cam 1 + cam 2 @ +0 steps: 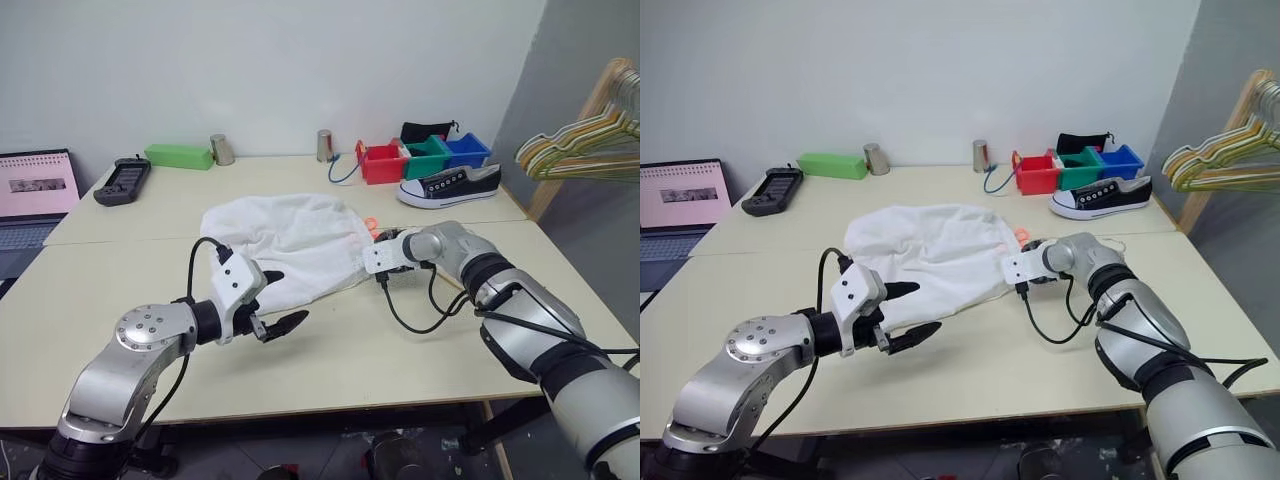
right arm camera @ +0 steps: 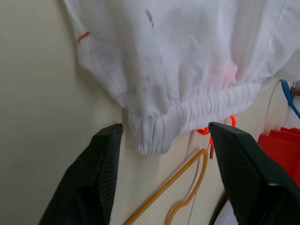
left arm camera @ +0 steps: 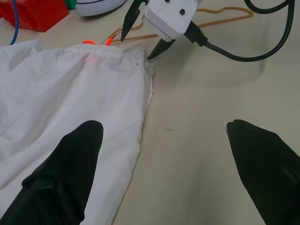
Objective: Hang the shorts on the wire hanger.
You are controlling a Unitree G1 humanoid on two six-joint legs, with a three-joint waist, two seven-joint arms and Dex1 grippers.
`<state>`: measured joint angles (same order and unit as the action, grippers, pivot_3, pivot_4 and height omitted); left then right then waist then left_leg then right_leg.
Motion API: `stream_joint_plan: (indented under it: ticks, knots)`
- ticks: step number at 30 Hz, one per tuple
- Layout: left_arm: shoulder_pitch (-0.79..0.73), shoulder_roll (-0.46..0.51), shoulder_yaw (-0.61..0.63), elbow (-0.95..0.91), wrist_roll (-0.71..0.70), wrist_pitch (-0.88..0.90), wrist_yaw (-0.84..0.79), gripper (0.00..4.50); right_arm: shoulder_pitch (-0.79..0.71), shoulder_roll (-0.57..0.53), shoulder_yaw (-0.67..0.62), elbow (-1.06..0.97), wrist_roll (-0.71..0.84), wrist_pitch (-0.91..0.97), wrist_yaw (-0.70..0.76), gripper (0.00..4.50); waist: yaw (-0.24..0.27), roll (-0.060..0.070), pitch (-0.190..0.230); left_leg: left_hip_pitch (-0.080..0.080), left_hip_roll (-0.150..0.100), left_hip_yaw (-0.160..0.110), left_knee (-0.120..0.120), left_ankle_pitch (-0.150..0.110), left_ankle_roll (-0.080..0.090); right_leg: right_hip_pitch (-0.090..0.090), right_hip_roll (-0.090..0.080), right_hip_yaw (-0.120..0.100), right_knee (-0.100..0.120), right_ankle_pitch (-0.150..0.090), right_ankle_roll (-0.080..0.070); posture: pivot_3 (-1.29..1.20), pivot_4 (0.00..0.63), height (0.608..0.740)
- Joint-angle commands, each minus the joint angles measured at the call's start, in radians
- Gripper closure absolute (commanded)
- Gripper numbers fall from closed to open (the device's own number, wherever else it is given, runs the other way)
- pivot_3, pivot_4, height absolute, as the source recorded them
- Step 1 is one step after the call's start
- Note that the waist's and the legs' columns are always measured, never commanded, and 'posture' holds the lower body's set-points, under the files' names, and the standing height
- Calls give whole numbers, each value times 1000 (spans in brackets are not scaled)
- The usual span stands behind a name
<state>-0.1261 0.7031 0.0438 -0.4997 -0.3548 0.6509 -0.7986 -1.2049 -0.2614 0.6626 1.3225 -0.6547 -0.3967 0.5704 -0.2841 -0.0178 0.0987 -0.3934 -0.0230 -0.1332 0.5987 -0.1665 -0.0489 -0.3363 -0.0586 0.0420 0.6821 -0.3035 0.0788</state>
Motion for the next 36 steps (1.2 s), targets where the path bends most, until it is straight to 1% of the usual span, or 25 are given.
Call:
stream_joint_plan:
  ticks: [1,5,6,8,9,10,13,15,17,20,22,24,28,30,32,36]
  knots:
    - [-37,12,-1,6,-9,-21,-9,0,-38,21,-32,7,10,8,-14,2440,3,0,0,0,0,0,0,0,0,0,0,0,0,0,0,-159,4,740]
    - [-43,13,-1,13,-7,-26,-13,0,-35,26,-40,7,12,5,0,3487,7,0,0,0,0,0,0,0,0,0,0,0,0,0,0,-159,4,740]
    - [-42,13,0,16,-5,-30,-13,0,-35,24,-40,7,10,5,0,3655,7,0,0,0,0,0,0,0,0,0,0,0,0,0,0,-159,4,740]
    - [-38,11,1,21,-1,-36,-12,0,-35,20,-44,8,11,5,1,4177,8,0,0,0,0,0,0,0,0,0,0,0,0,0,0,-159,4,740]
    - [-36,10,0,20,0,-36,-10,0,-35,17,-46,8,12,4,3,4363,8,0,0,0,0,0,0,0,0,0,0,0,0,0,0,-160,5,740]
    - [-34,9,-1,19,0,-36,-10,0,-35,16,-47,7,13,3,4,4466,8,0,0,0,0,0,0,0,0,0,0,0,0,0,0,-160,5,740]
    - [-20,22,0,30,15,-47,-13,0,-31,0,-57,-1,22,-10,18,4466,8,0,0,0,0,-1,-1,0,-1,0,0,0,0,0,0,-164,8,740]
    - [-10,33,7,36,22,-53,-16,0,-22,-15,-79,-12,45,-24,53,4466,8,0,0,0,0,-1,-1,0,-1,0,0,0,0,0,0,-165,10,740]
    - [7,50,16,41,26,-61,-24,0,-4,-40,-103,-33,71,-52,114,4466,9,0,0,0,0,-1,-1,0,-1,0,0,0,0,0,-1,-164,15,740]
    - [60,91,26,41,42,-87,-50,0,67,-117,-120,-121,114,-109,273,4466,10,0,0,0,0,0,-2,0,-1,0,0,0,-1,-1,-1,-159,27,740]
    - [94,113,33,37,44,-103,-63,0,165,-193,-125,-276,165,-114,421,4466,16,1,0,0,0,0,-3,0,-1,0,0,0,-1,-1,-2,-158,32,740]
    - [121,131,40,30,42,-111,-76,0,300,-285,-135,-524,241,-51,580,4466,35,1,0,0,0,0,-4,0,-1,-1,0,0,-2,-2,-3,-160,38,740]
    - [177,173,48,9,31,-117,-119,0,550,-450,-167,-1044,362,216,809,4466,68,5,1,-1,1,0,-6,-1,-2,-1,-1,-2,-1,-7,-5,-170,44,740]
    - [210,205,56,8,32,-129,-158,0,625,-488,-180,-1227,408,349,867,4466,78,6,0,-1,2,0,-6,-2,-4,-1,-1,-4,-1,-10,-8,-177,47,740]
    - [236,239,65,24,41,-153,-192,0,664,-501,-190,-1354,444,470,904,4466,84,6,1,0,3,1,-6,-3,-5,-1,-1,-3,-1,-13,-12,-179,47,740]
    - [259,297,81,75,43,-190,-259,0,689,-504,-201,-1487,493,632,942,4466,89,7,2,-1,4,1,-6,-4,-7,-4,-1,-3,-1,-15,-14,-182,49,740]
